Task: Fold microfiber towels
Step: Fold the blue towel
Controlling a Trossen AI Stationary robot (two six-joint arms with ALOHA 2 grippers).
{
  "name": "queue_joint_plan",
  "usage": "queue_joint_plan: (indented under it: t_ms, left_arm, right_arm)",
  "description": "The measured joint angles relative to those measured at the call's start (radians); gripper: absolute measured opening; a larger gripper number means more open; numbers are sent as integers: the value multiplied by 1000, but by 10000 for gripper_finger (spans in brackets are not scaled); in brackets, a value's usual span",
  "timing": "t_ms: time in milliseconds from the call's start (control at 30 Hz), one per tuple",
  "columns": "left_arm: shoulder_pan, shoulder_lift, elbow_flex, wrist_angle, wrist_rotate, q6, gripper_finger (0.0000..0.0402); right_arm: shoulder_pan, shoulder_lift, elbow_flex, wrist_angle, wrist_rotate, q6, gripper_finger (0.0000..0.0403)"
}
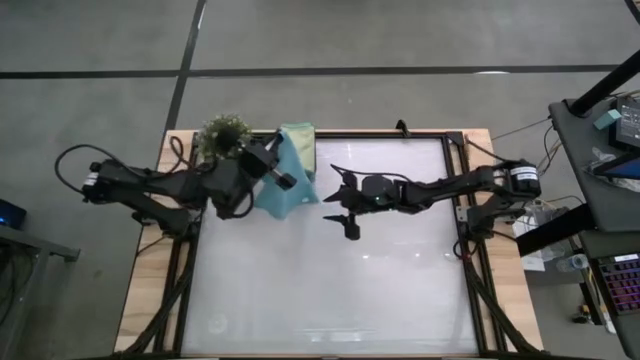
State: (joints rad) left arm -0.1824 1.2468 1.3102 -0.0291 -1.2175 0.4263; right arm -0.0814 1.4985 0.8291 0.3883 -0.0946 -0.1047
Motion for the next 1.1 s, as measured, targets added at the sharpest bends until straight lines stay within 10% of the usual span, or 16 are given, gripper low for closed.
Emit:
queue_joint_plan:
  t_ms: [433,733,1100]
  left_arm:
    - [53,140,30,205,-23,107,0]
    - [56,155,37,215,-20,112,0]
    - [41,102,8,88,-69,77,0]
  right_arm:
    - [7,339,3,755,208,106,226]
    - [-10,362,105,614,207,111,211]
    - [3,159,95,198,188,34,16]
